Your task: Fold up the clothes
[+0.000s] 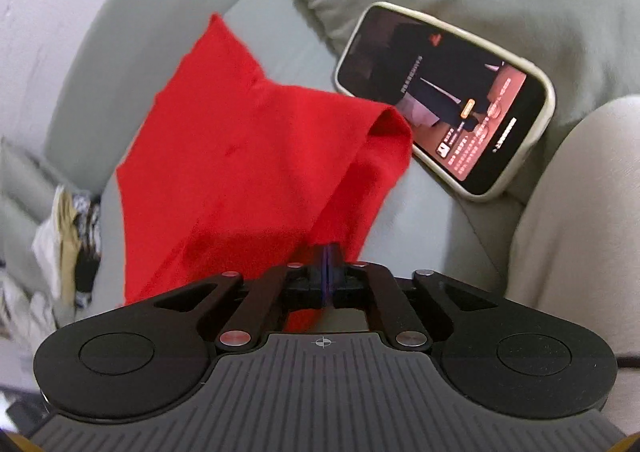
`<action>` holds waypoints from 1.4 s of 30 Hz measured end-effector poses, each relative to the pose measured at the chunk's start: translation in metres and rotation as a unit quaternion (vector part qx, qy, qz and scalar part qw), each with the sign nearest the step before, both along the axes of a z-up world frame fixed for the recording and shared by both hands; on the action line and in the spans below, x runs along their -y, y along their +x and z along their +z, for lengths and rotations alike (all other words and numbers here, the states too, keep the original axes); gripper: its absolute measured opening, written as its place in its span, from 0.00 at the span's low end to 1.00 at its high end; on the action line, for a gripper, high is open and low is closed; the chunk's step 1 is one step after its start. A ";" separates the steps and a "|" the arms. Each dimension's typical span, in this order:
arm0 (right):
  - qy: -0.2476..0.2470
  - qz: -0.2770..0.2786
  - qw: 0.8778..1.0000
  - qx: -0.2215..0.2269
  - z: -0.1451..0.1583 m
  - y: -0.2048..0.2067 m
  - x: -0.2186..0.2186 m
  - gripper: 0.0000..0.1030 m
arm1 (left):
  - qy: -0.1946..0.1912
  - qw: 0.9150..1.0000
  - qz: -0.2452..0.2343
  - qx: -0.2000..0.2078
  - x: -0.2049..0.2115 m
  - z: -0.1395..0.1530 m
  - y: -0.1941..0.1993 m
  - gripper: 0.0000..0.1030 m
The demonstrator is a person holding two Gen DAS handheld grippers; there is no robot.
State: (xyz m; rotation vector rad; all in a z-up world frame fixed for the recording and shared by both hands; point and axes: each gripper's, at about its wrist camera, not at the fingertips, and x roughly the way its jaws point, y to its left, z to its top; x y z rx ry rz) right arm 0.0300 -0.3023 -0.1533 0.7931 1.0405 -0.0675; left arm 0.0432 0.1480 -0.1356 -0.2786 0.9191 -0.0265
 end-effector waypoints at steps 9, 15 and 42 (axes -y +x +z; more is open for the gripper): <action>-0.060 0.065 0.992 0.092 0.052 -0.001 -0.004 0.32 | 0.067 0.998 -0.012 0.002 0.018 0.001 0.006 0.11; -0.069 0.051 0.993 0.085 0.044 0.020 0.005 0.31 | 0.160 0.980 0.091 -0.074 0.017 0.015 -0.010 0.35; -0.198 0.227 0.950 0.078 0.036 0.012 -0.080 0.34 | 0.100 0.983 -0.151 0.019 0.126 -0.005 -0.041 0.29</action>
